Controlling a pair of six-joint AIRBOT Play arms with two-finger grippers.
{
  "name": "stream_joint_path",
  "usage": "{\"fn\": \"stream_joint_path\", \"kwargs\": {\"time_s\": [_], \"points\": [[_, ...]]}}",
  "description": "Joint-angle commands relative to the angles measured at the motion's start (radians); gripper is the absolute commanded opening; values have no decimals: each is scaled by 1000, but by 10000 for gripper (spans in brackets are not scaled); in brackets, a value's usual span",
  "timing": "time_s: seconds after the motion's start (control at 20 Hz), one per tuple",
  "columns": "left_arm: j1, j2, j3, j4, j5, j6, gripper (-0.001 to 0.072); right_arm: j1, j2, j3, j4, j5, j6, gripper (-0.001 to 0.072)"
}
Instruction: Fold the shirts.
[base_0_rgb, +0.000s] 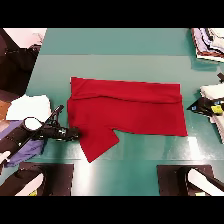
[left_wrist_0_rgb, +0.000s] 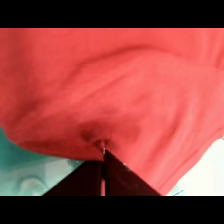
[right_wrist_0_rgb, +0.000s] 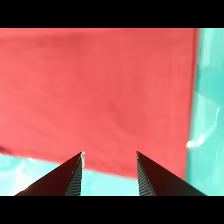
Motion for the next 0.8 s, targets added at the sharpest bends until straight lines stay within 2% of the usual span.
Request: {"fn": "stream_joint_path", "kwargs": {"time_s": [0.0,0.2,0.3,0.5,0.65,0.7,0.75], "points": [[-15,1,42,-21,-22,29,29,-87,2,-35,-90,76,-11,385],[-15,1,88,-21,-31,30,29,-280,-14,-217,-116,13,-12,388],[-15,1,91,-21,-18,30,29,-328,-47,-299,-98,-7,-75,387],[-15,1,91,-21,-5,30,29,-313,-94,-375,41,-112,-98,386],[-15,1,90,-21,-6,29,29,-251,-105,-376,64,-166,-98,376],[-15,1,90,-21,-5,29,29,-231,-105,-376,65,-183,-97,361],[-15,1,91,-21,-5,29,29,-214,-105,-375,65,-193,-97,292]]}}
